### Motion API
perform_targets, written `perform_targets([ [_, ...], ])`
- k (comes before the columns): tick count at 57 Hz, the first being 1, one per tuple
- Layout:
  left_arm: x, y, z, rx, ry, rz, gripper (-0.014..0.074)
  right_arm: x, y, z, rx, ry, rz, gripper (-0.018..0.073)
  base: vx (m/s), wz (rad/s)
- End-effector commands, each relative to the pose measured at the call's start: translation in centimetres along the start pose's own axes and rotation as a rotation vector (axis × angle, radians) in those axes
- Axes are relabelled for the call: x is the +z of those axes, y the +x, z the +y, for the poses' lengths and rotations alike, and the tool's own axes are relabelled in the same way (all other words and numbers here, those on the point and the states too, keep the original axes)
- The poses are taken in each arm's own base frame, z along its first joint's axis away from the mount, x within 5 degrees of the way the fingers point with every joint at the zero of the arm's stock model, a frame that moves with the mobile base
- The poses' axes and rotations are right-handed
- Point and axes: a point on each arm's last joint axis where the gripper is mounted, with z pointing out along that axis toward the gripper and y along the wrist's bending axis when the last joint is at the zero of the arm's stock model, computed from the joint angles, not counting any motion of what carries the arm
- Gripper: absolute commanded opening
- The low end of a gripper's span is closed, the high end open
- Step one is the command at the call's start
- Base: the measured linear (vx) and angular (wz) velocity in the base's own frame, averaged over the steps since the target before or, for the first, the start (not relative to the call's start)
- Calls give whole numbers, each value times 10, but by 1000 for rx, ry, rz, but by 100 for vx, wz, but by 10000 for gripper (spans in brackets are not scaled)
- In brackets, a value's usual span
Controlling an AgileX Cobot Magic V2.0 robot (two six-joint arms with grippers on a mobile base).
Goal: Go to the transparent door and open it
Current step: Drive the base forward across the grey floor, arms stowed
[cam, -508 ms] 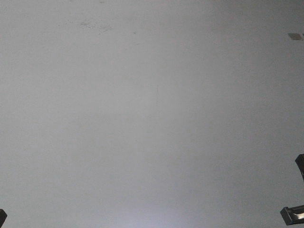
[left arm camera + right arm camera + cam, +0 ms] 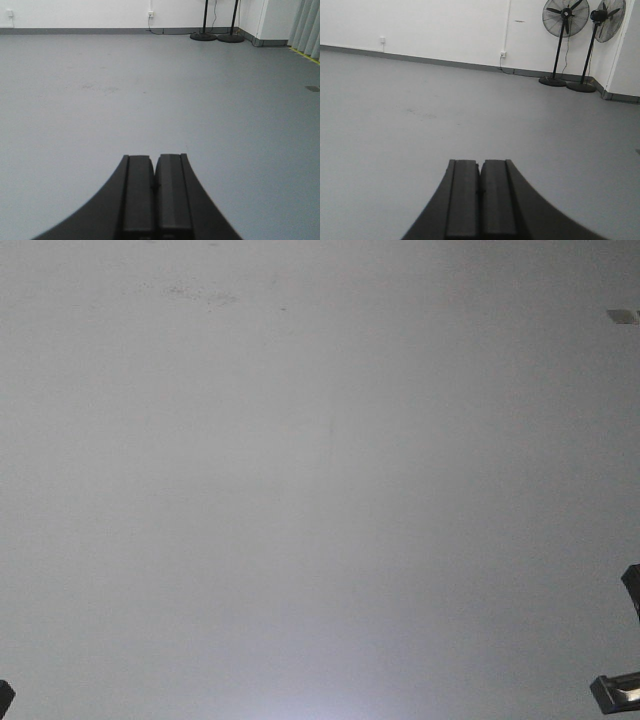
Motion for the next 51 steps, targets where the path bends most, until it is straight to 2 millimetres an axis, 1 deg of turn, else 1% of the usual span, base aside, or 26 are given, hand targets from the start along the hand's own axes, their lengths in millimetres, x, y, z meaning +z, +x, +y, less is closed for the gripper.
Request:
perform_targets([
  [1, 0, -3, -1, -12, 14, -75, -6, -1, -6, -1, -18, 18, -90, -1, 0, 0],
  [51, 0, -3, -1, -12, 14, -75, -6, -1, -6, -1, -18, 18, -90, -1, 3, -2],
])
